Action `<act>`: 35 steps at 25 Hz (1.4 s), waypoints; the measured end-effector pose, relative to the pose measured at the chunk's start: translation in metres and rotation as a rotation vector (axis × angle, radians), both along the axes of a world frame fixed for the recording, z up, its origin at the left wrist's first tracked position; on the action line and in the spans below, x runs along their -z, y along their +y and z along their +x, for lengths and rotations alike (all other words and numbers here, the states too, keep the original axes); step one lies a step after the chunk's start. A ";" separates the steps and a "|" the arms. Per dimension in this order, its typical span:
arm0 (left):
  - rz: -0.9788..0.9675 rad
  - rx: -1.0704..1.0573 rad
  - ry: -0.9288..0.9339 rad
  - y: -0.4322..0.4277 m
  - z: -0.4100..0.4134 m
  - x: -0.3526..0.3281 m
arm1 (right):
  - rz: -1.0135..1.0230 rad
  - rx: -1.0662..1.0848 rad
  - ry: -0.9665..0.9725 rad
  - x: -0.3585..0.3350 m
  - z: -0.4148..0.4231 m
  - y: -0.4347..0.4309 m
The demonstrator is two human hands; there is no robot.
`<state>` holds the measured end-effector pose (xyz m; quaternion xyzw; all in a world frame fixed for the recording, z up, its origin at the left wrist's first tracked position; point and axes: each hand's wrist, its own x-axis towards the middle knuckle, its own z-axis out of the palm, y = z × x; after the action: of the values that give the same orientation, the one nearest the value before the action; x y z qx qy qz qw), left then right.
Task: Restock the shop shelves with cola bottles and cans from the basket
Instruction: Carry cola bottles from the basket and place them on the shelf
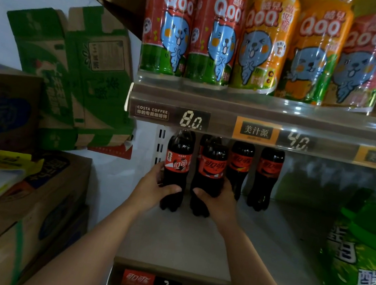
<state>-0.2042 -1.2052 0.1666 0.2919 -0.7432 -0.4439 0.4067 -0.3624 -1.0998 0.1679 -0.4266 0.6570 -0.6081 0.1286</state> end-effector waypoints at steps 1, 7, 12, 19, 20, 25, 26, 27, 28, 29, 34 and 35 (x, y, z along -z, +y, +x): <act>0.015 0.010 0.017 0.003 0.002 -0.002 | -0.012 -0.036 -0.019 -0.002 0.000 0.002; -0.035 -0.249 0.201 0.043 0.019 -0.025 | -0.139 0.043 -0.167 -0.011 0.009 0.026; -0.102 -0.221 0.324 0.082 0.030 -0.026 | -0.159 0.077 -0.237 -0.009 0.030 0.067; 0.036 -0.118 0.384 0.157 0.064 0.003 | -0.124 0.108 -0.176 0.004 0.085 0.150; 0.046 -0.099 0.375 0.172 0.074 0.008 | -0.125 0.115 -0.173 0.008 0.098 0.169; 0.158 0.035 0.344 0.246 0.123 0.041 | -0.159 0.265 -0.222 0.041 0.165 0.262; 0.174 0.049 0.335 0.262 0.133 0.047 | -0.141 0.300 -0.237 0.049 0.179 0.280; 0.186 0.057 0.329 0.279 0.142 0.052 | -0.128 0.319 -0.252 0.054 0.192 0.299; 0.194 0.065 0.323 0.296 0.151 0.056 | -0.122 0.329 -0.265 0.059 0.205 0.317; 0.201 0.078 0.317 0.313 0.159 0.059 | -0.120 0.341 -0.273 0.062 0.217 0.335; 0.180 0.145 0.292 0.398 0.183 0.062 | -0.121 0.414 -0.271 0.071 0.267 0.427; 0.170 0.160 0.289 0.418 0.186 0.062 | -0.124 0.432 -0.261 0.072 0.274 0.447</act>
<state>-0.0183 -0.7872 0.1044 0.1985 -0.6576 -0.5733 0.4467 -0.0880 -0.6526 0.0960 -0.2014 0.6722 -0.7105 0.0528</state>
